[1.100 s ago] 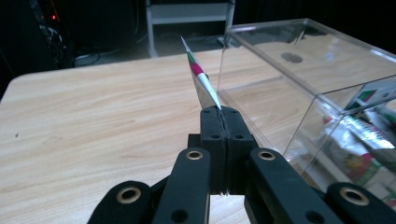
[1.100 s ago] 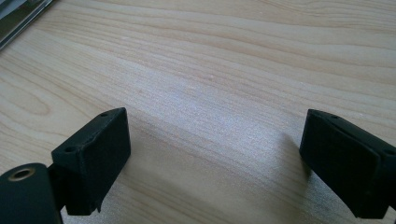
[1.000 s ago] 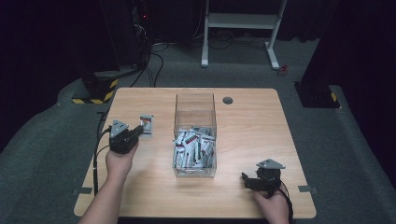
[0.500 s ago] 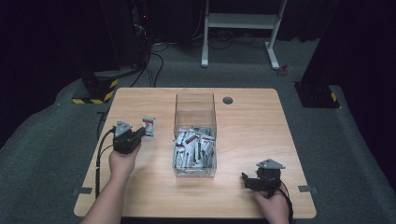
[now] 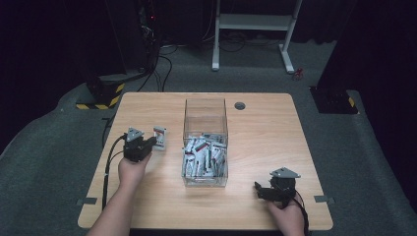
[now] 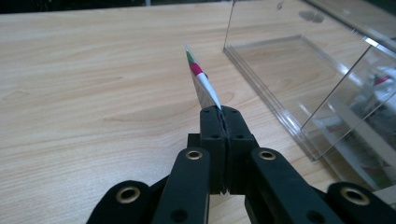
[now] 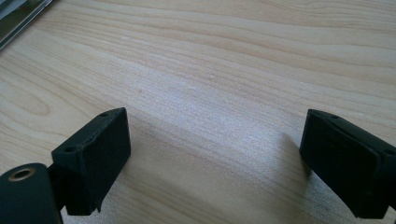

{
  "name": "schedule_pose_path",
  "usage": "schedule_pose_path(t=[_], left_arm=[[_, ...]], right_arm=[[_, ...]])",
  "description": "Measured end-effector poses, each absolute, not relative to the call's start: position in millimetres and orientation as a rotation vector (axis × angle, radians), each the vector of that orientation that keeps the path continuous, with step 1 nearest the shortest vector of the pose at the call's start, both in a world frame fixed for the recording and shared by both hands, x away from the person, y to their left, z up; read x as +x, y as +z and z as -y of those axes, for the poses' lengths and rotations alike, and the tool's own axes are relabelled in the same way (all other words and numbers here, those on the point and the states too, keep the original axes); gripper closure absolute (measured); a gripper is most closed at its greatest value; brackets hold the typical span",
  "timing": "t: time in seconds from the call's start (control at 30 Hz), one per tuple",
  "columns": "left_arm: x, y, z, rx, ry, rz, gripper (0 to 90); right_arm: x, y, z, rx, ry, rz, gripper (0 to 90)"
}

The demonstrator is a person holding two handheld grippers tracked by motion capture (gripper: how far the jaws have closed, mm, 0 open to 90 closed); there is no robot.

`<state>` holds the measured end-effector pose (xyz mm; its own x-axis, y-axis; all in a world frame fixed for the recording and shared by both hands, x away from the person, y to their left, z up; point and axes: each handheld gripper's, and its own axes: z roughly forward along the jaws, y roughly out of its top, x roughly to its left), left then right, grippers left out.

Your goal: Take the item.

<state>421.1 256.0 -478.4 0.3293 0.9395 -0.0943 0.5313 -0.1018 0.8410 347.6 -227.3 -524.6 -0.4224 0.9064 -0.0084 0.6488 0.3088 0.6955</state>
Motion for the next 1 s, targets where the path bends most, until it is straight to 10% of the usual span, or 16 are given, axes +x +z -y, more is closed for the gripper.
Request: schedule_pose_path(t=[0.77, 1.0], left_arm=[[428.1, -500.2, -259.5, 1.786, 0.604, -1.411, 85.4], [424.4, -495.5, -259.2, 1.783, 0.649, -1.410, 63.8]], right_arm=[[347.4, -524.6, 227.2, 1.384, 0.876, -2.183, 8.5], [347.2, -524.6, 227.3, 1.383, 0.877, -2.183, 8.5]])
